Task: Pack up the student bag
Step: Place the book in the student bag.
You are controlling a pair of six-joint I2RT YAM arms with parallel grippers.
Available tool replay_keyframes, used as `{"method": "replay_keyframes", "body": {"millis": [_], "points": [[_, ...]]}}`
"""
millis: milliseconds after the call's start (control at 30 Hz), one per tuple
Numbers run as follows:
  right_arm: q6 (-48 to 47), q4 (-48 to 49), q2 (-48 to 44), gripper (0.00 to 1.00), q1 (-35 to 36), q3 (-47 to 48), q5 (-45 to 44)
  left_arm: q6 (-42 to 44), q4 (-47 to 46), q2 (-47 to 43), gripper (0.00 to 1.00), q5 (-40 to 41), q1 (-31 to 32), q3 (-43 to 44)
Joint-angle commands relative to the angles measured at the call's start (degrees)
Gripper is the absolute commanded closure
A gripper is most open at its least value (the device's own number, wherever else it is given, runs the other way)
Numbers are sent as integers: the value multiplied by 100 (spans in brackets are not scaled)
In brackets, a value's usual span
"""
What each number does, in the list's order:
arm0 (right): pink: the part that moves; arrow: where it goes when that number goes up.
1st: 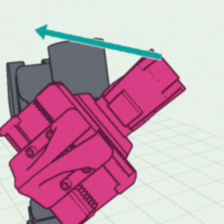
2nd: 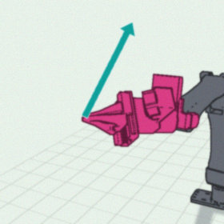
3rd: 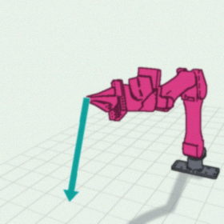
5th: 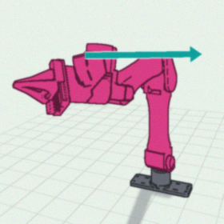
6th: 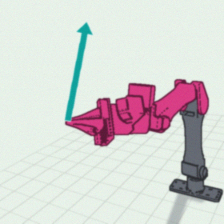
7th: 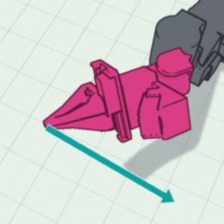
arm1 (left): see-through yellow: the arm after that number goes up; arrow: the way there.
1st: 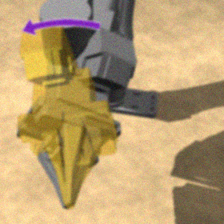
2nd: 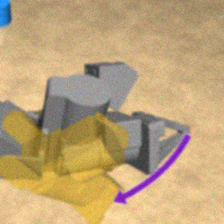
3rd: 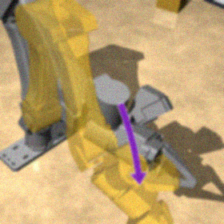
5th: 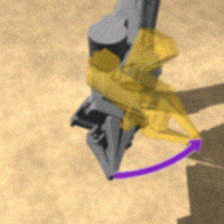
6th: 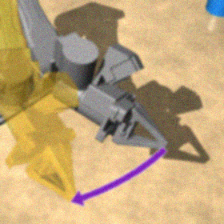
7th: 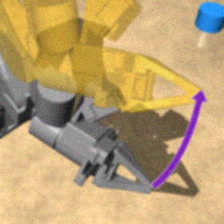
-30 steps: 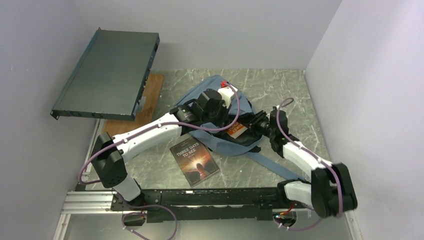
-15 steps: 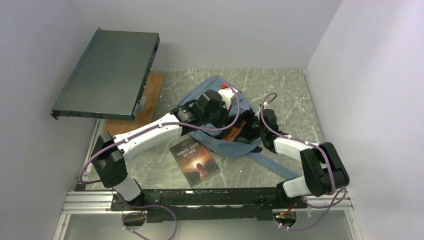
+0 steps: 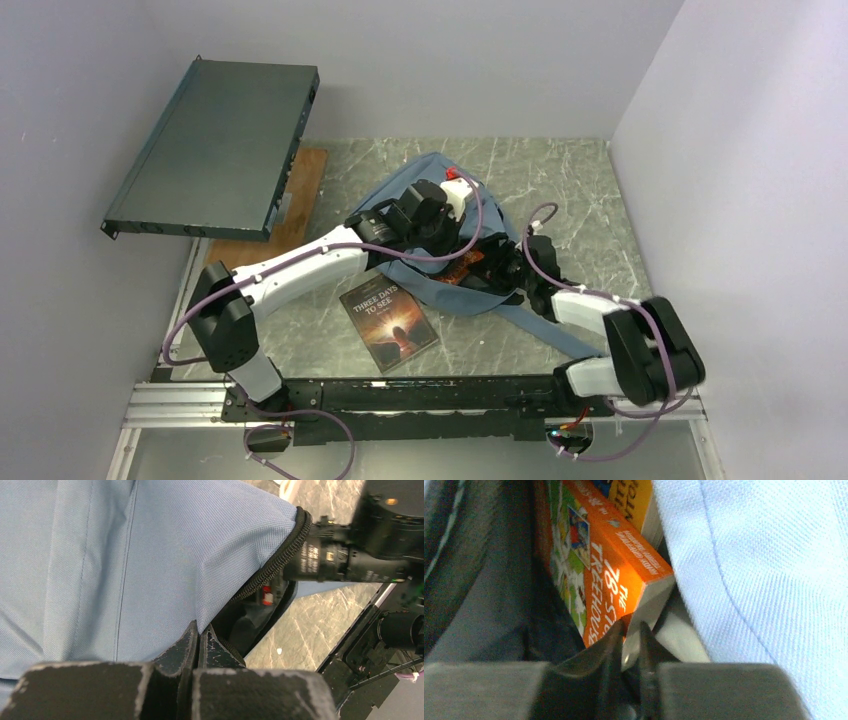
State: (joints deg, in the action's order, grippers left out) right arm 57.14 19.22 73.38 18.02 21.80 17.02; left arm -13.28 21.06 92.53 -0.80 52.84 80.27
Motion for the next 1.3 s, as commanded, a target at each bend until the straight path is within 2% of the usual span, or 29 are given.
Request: {"method": "replay_keyframes", "body": {"millis": [0, 33, 167, 300, 367, 467, 533, 667, 833, 900, 933, 1000, 1167, 1267], "points": [[546, 2155, 1043, 96, 29, 273, -125, -152, -107, 90, 100, -344, 42, 392], [806, 2581, 1336, 100, 54, 342, -179, -151, -65, 127, 100, -359, 48, 441], [1310, 3756, 2158, 100, 145, 601, -463, -133, 17, 224, 100, -353, 42, 539], [1351, 3760, 2153, 100, 160, 501, -612, -79, 85, 241, 100, -228, 47, 523], [1116, 3285, 1826, 87, 158, 321, -727, -59, 53, 224, 100, -194, 47, 470], [498, 2320, 1153, 59, 149, 274, -655, -49, 61, 249, 100, -212, 42, 490], [-94, 1472, 661, 48, 149, 316, -645, -39, 133, 277, 100, -243, 43, 530], [-942, -158, -380, 42, 145, 411, -731, -60, 267, 311, 100, -354, 26, 569], [-1529, -2002, -1652, 45, 141, 541, -1120, -237, 346, 373, 98, -668, -52, 626], [-1652, -3132, -1901, 48, 145, 890, -1555, -320, 427, 389, 87, -814, -94, 656], [-1664, -3738, -1970, 51, 149, 1114, -1852, -350, 442, 364, 77, -879, -116, 641], [-1697, -4721, -2195, 55, 147, 1541, -2369, -372, 348, 202, 51, -946, -137, 426], [-2304, -5575, -2649, 52, 189, 2461, -2988, -314, 119, -580, 14, -1007, -159, -243], [-2755, -5851, -2407, 43, 371, 3202, -3296, -265, 158, -1225, 2, -985, -159, -659]]}}
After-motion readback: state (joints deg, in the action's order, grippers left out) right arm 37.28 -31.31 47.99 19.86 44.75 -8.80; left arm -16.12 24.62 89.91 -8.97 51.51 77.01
